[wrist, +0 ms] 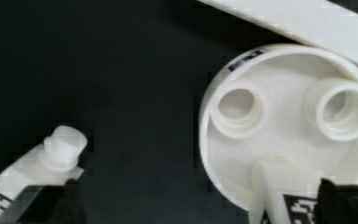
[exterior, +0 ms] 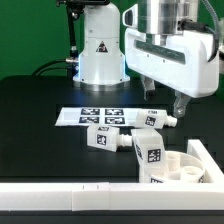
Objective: Assemble stool
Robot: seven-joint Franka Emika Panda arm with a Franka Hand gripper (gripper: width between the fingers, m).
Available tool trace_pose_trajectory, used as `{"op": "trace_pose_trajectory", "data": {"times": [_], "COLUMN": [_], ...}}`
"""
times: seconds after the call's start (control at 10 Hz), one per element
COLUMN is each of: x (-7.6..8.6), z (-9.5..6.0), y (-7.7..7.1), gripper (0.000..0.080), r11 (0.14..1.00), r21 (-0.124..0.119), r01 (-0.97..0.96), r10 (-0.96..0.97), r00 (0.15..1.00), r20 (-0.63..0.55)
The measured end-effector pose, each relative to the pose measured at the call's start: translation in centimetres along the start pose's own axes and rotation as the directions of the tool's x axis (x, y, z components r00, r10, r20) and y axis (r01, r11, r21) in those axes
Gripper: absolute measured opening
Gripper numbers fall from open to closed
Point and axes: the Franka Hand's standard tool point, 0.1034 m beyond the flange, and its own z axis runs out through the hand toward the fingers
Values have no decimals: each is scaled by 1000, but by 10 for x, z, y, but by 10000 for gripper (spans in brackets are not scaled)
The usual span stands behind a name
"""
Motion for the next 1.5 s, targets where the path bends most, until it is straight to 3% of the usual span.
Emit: {"op": "trace_pose_trajectory", "data": {"times": [0.2,0.5,0.6,0.7,0.8,0.9,1.3,1.4,1.5], "x": [-8,-7,-3,-4,5,24,26,29,40], "z": [8,8,11,21,26,27,33,38,43], "y": [21,18,21,41,57,63,65,72,88], "gripper": [649,649,649,649,649,649,649,649,649], "r11": [989,986,995,997,997,997,997,998,988], "r21": [-7,2,37,49,38,54,51,60,88], "r01": [149,169,89,53,64,50,50,-22,-125], "r10": [-149,-169,-89,-54,-64,-51,-50,21,125], "r00": [989,986,996,999,998,999,999,1000,992], "r20": [0,1,15,9,9,0,-7,5,12]}}
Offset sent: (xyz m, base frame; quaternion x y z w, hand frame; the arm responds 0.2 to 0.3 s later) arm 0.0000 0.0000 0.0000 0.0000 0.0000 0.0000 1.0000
